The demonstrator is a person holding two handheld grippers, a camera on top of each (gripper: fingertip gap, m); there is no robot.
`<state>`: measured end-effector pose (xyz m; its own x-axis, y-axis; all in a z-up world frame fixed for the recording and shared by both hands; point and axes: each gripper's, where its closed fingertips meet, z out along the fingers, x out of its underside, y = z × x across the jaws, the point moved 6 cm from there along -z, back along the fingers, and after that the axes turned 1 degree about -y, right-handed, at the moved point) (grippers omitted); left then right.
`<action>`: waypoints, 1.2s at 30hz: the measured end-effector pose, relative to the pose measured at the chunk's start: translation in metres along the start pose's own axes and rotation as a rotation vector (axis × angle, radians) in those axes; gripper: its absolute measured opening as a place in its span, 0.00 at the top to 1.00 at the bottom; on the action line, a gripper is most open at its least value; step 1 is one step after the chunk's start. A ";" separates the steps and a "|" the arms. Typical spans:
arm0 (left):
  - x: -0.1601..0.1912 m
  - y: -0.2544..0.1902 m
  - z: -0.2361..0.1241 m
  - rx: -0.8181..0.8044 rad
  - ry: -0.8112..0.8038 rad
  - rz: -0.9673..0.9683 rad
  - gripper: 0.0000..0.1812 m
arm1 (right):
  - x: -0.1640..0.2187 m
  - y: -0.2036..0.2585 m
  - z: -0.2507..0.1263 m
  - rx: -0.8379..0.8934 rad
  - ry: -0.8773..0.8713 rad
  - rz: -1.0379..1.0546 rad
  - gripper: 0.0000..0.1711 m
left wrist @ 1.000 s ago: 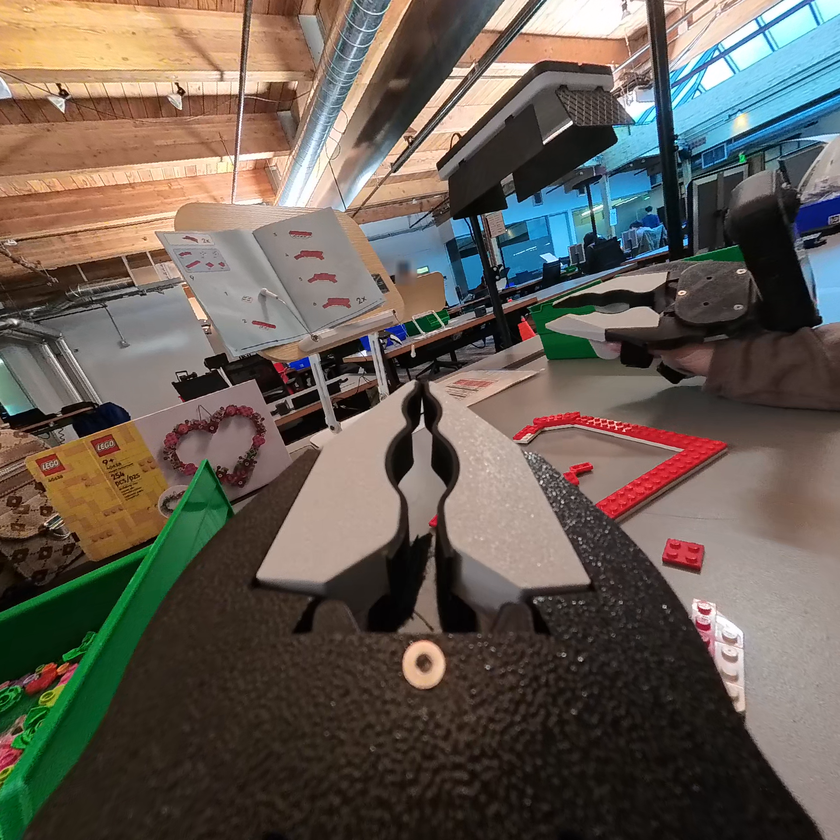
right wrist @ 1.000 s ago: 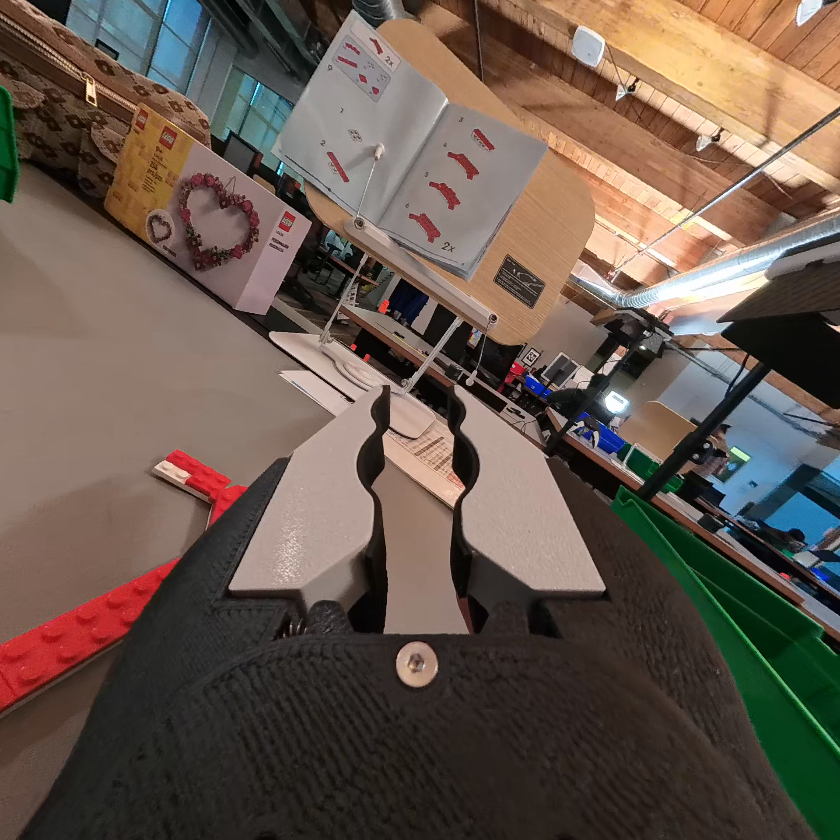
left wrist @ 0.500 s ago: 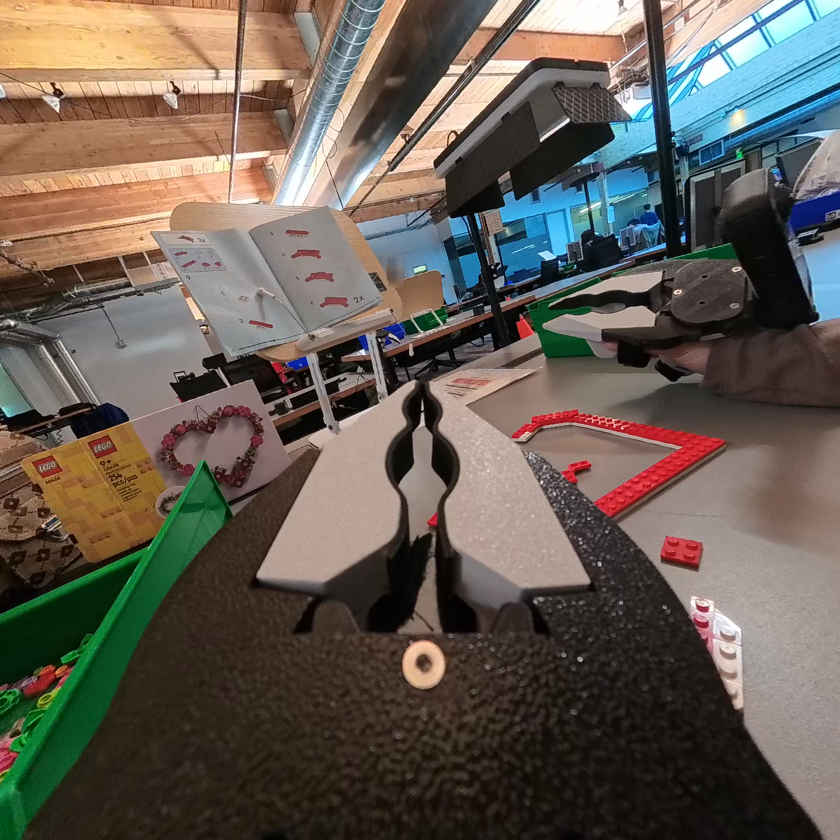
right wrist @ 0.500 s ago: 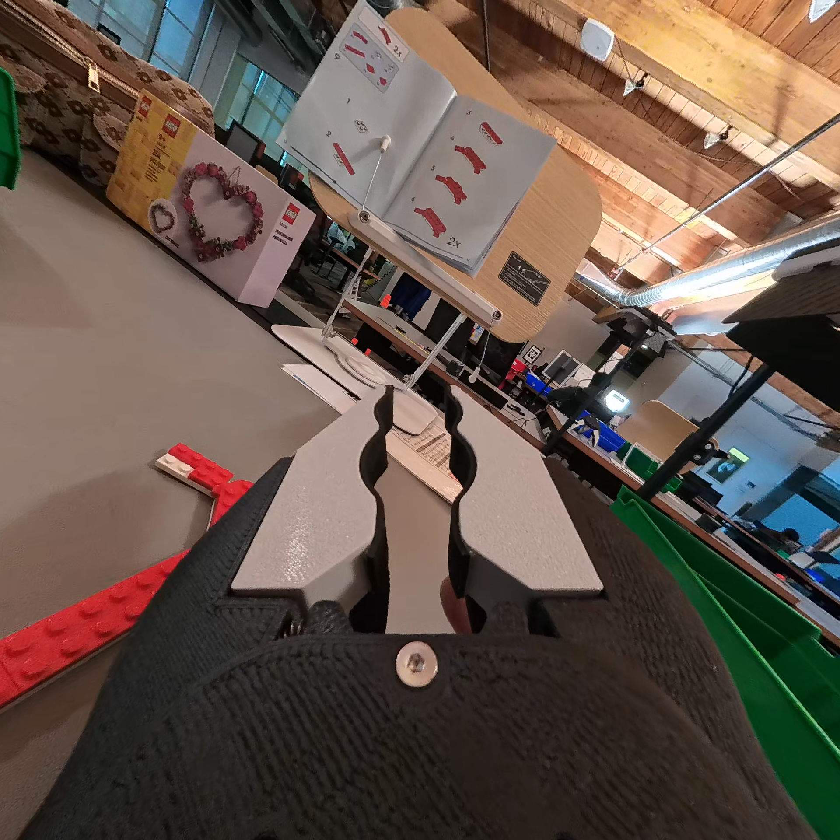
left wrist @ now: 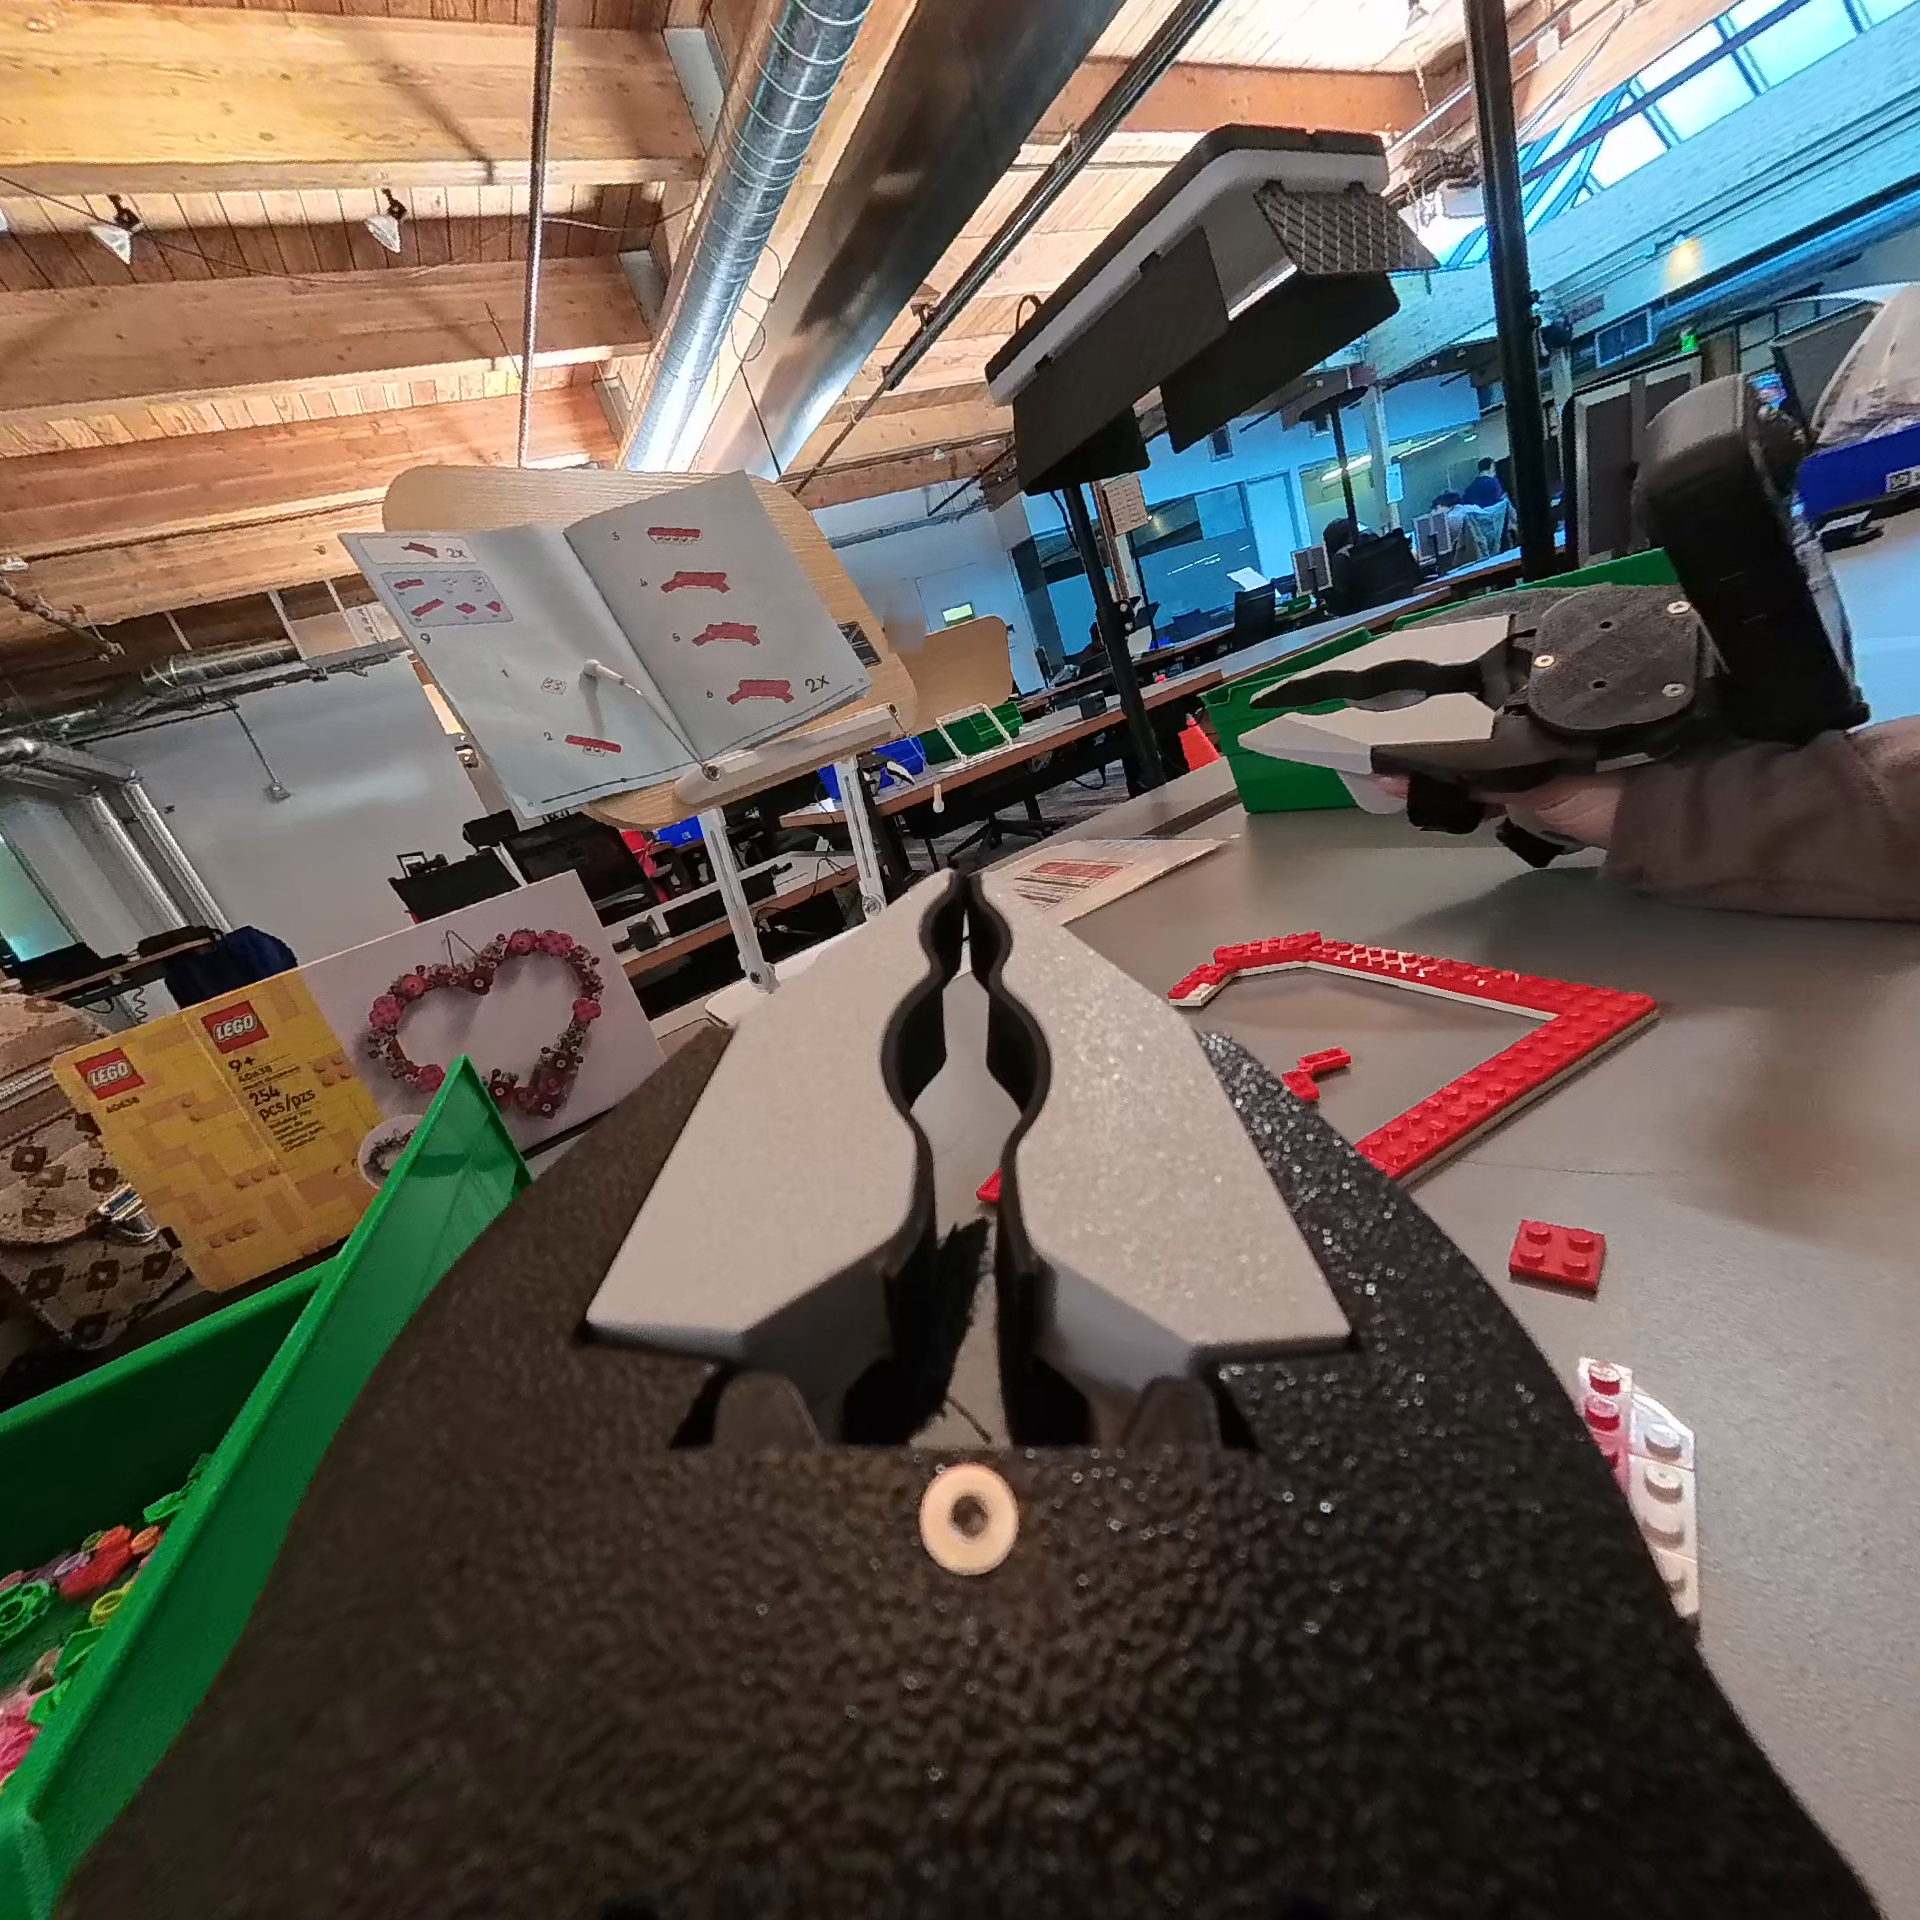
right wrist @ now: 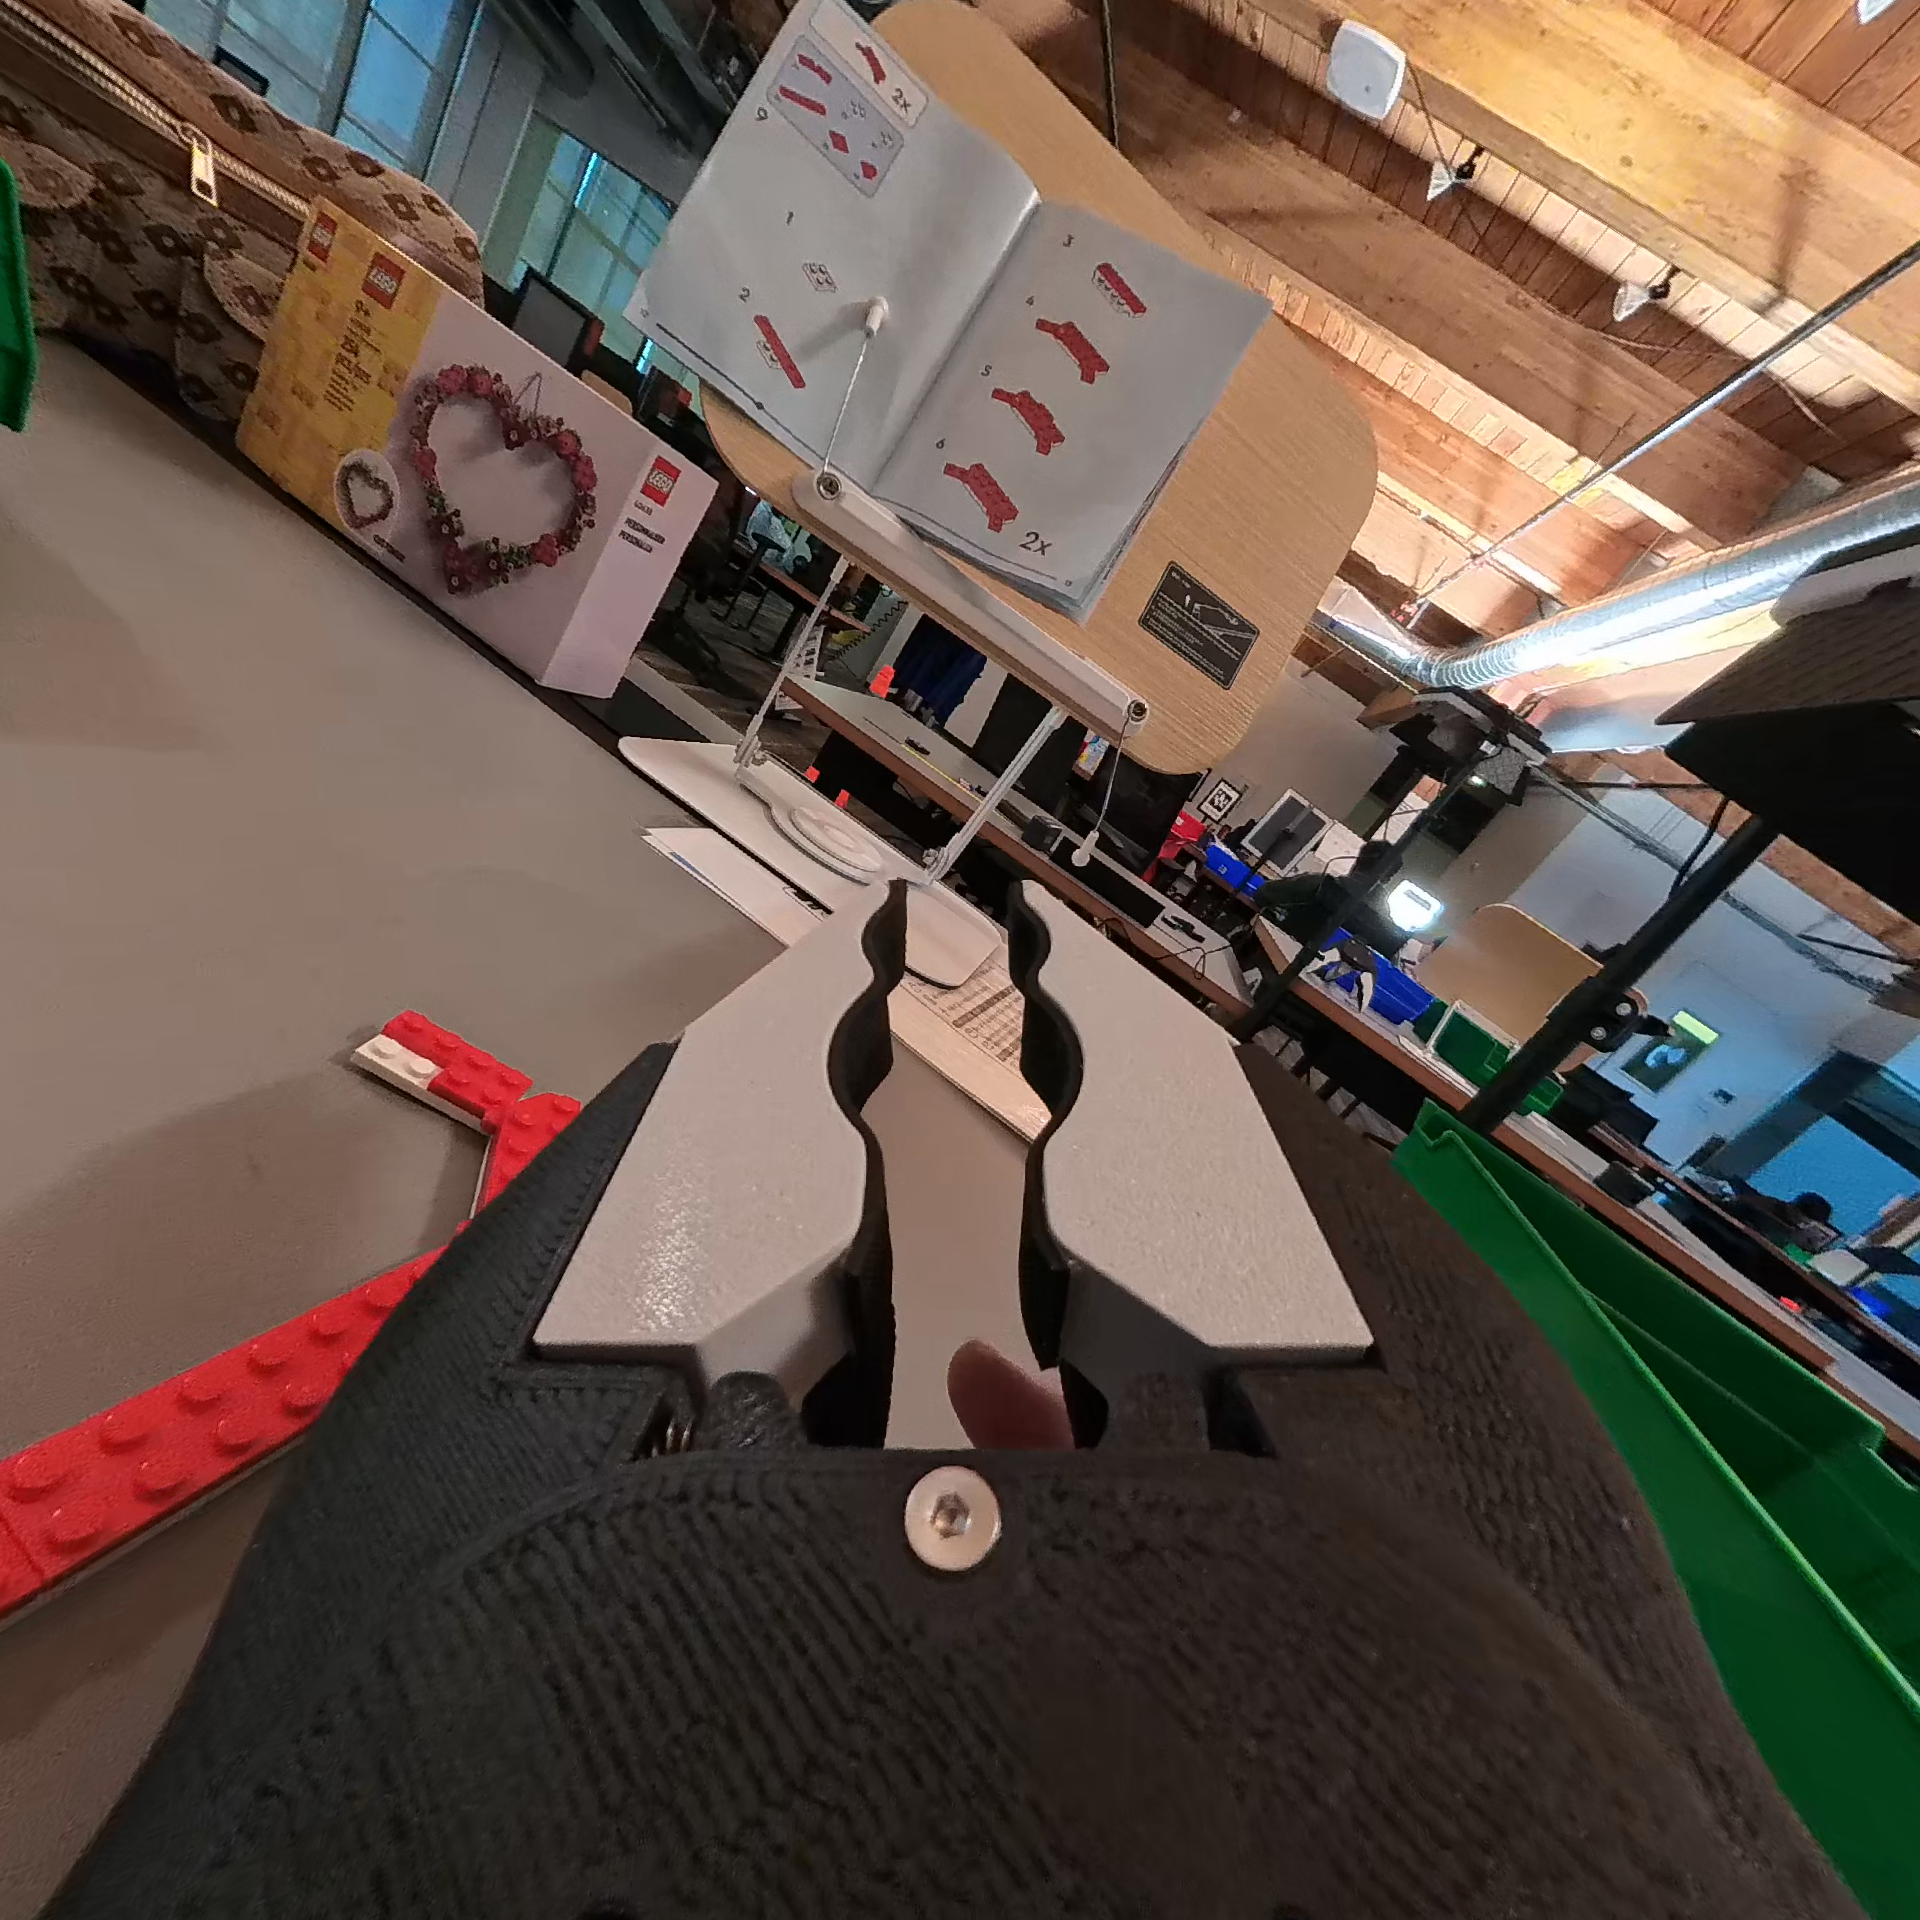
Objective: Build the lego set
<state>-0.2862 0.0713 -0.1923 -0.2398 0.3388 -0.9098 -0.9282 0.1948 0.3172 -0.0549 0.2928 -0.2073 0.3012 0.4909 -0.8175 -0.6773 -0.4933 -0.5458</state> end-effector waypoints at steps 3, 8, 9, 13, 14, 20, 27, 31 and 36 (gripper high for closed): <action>0.000 0.000 0.000 -0.001 -0.001 0.002 1.00 | 0.000 0.001 0.000 -0.003 -0.001 -0.003 0.90; 0.000 0.000 0.000 0.001 0.000 0.001 1.00 | 0.000 0.001 0.000 -0.004 -0.001 -0.003 0.90; 0.000 0.000 0.000 0.001 0.001 0.001 1.00 | 0.000 0.001 0.000 -0.005 -0.001 -0.003 0.90; 0.001 -0.001 0.000 0.001 0.001 0.002 1.00 | 0.000 0.001 0.000 -0.004 0.001 -0.005 0.90; 0.001 -0.001 0.000 0.001 0.002 0.002 1.00 | 0.000 0.001 0.000 -0.001 0.003 -0.005 0.90; 0.001 -0.001 0.000 0.003 0.002 0.002 1.00 | 0.001 0.000 0.000 0.007 0.010 -0.001 0.91; 0.001 -0.002 -0.001 0.006 0.006 -0.005 1.00 | 0.001 0.000 0.000 0.006 0.009 -0.002 0.91; -0.002 -0.003 -0.001 0.009 -0.007 -0.030 1.00 | 0.001 -0.001 -0.001 0.012 0.011 -0.002 0.91; -0.048 -0.004 -0.008 0.054 -0.061 -0.265 1.00 | 0.003 -0.007 -0.005 0.042 0.019 0.026 0.91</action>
<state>-0.2729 0.0473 -0.1520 0.0279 0.3239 -0.9457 -0.9392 0.3324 0.0861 -0.0457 0.2944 -0.2065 0.2957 0.4644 -0.8348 -0.7125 -0.4749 -0.5166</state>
